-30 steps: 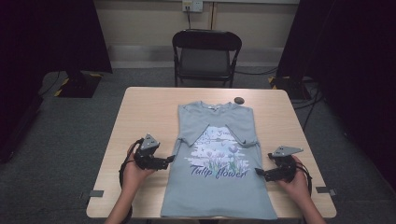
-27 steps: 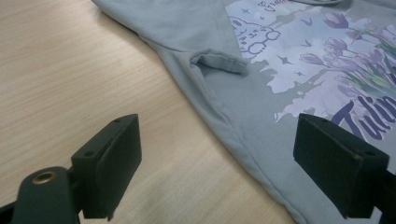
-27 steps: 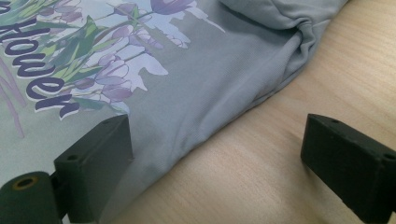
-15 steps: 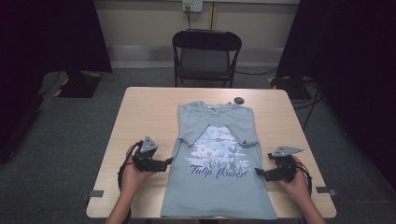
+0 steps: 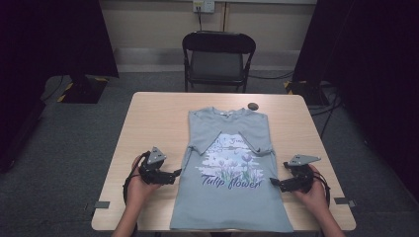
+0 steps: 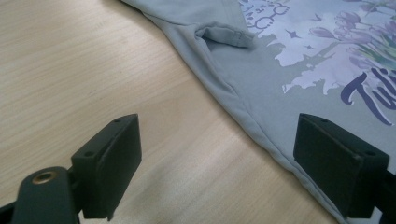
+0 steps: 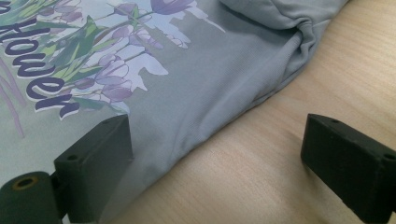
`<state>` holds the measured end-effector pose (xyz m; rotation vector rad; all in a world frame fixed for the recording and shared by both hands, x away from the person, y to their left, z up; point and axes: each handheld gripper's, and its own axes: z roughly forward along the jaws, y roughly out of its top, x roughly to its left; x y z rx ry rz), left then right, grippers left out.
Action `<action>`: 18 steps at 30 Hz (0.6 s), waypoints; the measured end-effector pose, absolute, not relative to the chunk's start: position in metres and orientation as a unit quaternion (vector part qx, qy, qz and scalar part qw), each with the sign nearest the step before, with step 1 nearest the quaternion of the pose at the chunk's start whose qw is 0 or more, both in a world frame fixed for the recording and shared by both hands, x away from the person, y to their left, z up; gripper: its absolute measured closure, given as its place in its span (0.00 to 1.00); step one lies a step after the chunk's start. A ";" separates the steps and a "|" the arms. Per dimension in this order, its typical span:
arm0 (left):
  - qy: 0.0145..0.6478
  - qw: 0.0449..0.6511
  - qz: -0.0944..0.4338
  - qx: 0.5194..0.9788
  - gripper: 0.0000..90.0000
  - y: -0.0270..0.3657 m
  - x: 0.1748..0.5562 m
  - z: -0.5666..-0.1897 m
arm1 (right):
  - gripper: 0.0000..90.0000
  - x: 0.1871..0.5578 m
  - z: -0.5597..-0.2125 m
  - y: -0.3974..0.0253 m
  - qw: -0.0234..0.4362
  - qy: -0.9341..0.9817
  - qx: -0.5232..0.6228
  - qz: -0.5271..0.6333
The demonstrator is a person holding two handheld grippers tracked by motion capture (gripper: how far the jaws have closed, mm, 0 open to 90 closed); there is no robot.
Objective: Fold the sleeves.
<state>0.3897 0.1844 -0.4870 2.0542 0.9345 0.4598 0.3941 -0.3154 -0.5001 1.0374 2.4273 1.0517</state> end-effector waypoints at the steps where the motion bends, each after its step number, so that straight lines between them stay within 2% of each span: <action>1: 0.370 0.405 0.183 0.816 0.17 0.184 0.389 -0.487 | 0.09 0.394 -0.500 -0.315 0.149 0.845 0.361 0.366; 18: 0.364 0.381 0.178 0.831 0.16 0.183 0.388 -0.494 | 0.09 0.394 -0.500 -0.315 0.149 0.845 0.360 0.366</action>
